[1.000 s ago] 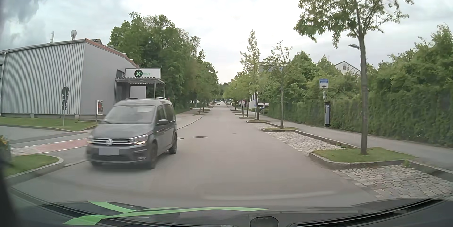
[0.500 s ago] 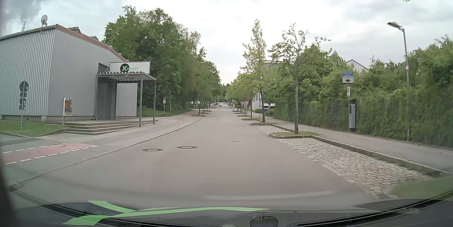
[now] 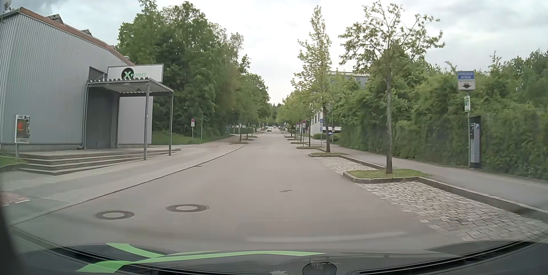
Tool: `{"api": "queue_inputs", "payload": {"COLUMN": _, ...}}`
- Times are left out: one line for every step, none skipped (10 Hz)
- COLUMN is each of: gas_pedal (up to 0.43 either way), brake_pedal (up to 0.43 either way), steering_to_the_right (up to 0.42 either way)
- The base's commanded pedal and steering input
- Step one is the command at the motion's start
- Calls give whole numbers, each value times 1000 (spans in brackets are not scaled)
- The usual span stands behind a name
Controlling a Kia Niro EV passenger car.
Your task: Follow the waypoints while adhering to traffic rules and regulations
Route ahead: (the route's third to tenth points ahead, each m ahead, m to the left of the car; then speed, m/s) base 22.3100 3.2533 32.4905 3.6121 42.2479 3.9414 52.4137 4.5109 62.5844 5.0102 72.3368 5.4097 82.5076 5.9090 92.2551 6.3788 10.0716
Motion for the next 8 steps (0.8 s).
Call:
{"api": "queue_inputs", "payload": {"gas_pedal": 98, "brake_pedal": 0, "steering_to_the_right": -10}}
{"api": "queue_inputs", "payload": {"gas_pedal": 98, "brake_pedal": 0, "steering_to_the_right": -10}}
{"api": "queue_inputs", "payload": {"gas_pedal": 98, "brake_pedal": 0, "steering_to_the_right": -10}}
{"api": "queue_inputs", "payload": {"gas_pedal": 110, "brake_pedal": 0, "steering_to_the_right": -10}}
{"api": "queue_inputs", "payload": {"gas_pedal": 110, "brake_pedal": 0, "steering_to_the_right": -10}}
{"api": "queue_inputs", "payload": {"gas_pedal": 110, "brake_pedal": 0, "steering_to_the_right": -10}}
{"api": "queue_inputs", "payload": {"gas_pedal": 110, "brake_pedal": 0, "steering_to_the_right": -10}}
{"api": "queue_inputs", "payload": {"gas_pedal": 98, "brake_pedal": 0, "steering_to_the_right": -10}}
